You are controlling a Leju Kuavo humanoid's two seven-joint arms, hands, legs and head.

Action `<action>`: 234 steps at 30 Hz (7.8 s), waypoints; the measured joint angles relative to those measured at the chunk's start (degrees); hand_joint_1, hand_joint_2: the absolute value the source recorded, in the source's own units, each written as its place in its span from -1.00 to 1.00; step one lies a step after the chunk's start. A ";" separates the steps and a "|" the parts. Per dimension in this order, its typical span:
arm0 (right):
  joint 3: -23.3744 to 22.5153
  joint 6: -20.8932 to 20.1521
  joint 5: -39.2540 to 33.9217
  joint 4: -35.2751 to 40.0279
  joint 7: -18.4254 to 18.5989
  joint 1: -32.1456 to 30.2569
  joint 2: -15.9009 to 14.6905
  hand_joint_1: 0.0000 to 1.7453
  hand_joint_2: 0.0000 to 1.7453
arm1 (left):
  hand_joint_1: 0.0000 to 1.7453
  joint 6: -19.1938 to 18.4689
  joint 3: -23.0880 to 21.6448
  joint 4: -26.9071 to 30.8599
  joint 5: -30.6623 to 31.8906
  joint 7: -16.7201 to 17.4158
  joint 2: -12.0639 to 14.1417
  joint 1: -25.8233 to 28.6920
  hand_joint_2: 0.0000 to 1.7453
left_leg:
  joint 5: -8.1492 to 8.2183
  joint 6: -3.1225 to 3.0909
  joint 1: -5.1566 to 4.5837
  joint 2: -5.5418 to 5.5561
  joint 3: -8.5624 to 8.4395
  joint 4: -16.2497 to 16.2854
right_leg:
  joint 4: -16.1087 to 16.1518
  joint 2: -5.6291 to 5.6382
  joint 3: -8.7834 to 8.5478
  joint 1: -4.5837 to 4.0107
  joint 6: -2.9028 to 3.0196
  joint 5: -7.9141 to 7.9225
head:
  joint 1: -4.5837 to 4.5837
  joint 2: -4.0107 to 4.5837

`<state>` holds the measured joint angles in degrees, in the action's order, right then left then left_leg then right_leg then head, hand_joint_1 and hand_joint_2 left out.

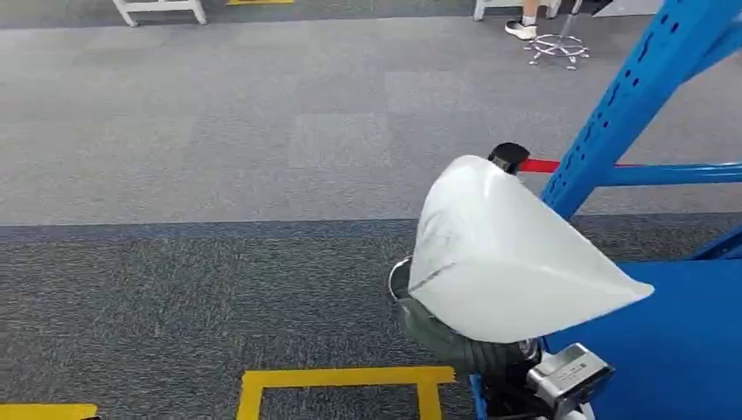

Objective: Take the parts from the cabinet and place them on the table.

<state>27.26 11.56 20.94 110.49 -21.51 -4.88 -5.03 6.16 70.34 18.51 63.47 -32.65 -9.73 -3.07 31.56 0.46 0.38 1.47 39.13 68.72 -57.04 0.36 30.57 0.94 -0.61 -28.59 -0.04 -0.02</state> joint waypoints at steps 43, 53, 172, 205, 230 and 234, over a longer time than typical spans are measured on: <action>-0.61 -0.63 -0.09 0.48 0.24 0.07 -0.13 1.00 1.00 | -1.00 0.13 -0.87 -0.28 0.28 0.31 0.42 0.31 1.00 | -5.53 -2.38 -0.36 -2.68 -5.46 -10.91 | 0.12 -6.07 -1.41 -0.48 -2.20 -2.42 | -0.45 0.00; -0.70 -0.52 -0.07 0.31 0.24 -0.20 -0.20 1.00 1.00 | -1.00 0.13 -0.90 -0.28 0.28 0.35 0.24 -0.04 1.00 | -5.22 -2.85 -0.25 4.61 -5.94 -10.78 | -1.38 4.50 1.79 -0.07 -1.45 0.10 | -1.01 0.00; -2.08 0.90 -2.73 0.48 1.84 -0.65 -0.24 1.00 1.00 | -1.00 -0.96 -0.46 -0.20 -1.73 0.61 -0.37 0.88 1.00 | -5.58 -3.97 -1.35 -0.32 -3.79 -9.41 | -11.33 -0.06 -1.69 -0.92 -1.84 -6.35 | -1.01 0.00; -2.67 0.72 -2.82 0.61 1.70 -0.51 -0.26 1.00 1.00 | -1.00 -1.01 -0.48 -0.02 -1.71 0.70 -0.48 0.73 1.00 | -4.08 -2.78 0.26 -1.36 -5.06 -8.99 | -17.81 -0.45 5.65 0.68 -2.88 -11.44 | -0.35 0.00; -2.95 0.46 -2.95 0.61 1.55 -0.87 -0.24 1.00 1.00 | -1.00 -1.09 -0.44 0.15 -1.71 0.85 -0.55 1.12 1.00 | -5.81 -1.41 0.11 -1.07 -2.09 -7.99 | -0.63 0.27 -6.51 -0.36 -1.52 -5.52 | 0.22 0.02; -2.95 0.57 -2.95 0.61 1.51 -0.73 -0.26 1.00 1.00 | -1.00 -1.03 -0.46 0.20 -1.68 0.76 -0.55 0.85 1.00 | -4.36 -2.72 0.23 -0.99 -4.58 -8.41 | -12.01 0.06 0.55 -0.29 -2.18 -8.75 | -0.15 0.02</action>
<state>24.30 12.13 17.99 111.10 -20.00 -5.61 -5.29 5.14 69.88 18.71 61.79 -31.89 -10.27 -2.22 27.21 -2.26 0.61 0.48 34.55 60.30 -69.05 0.42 31.12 0.65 -2.79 -37.34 -0.20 0.00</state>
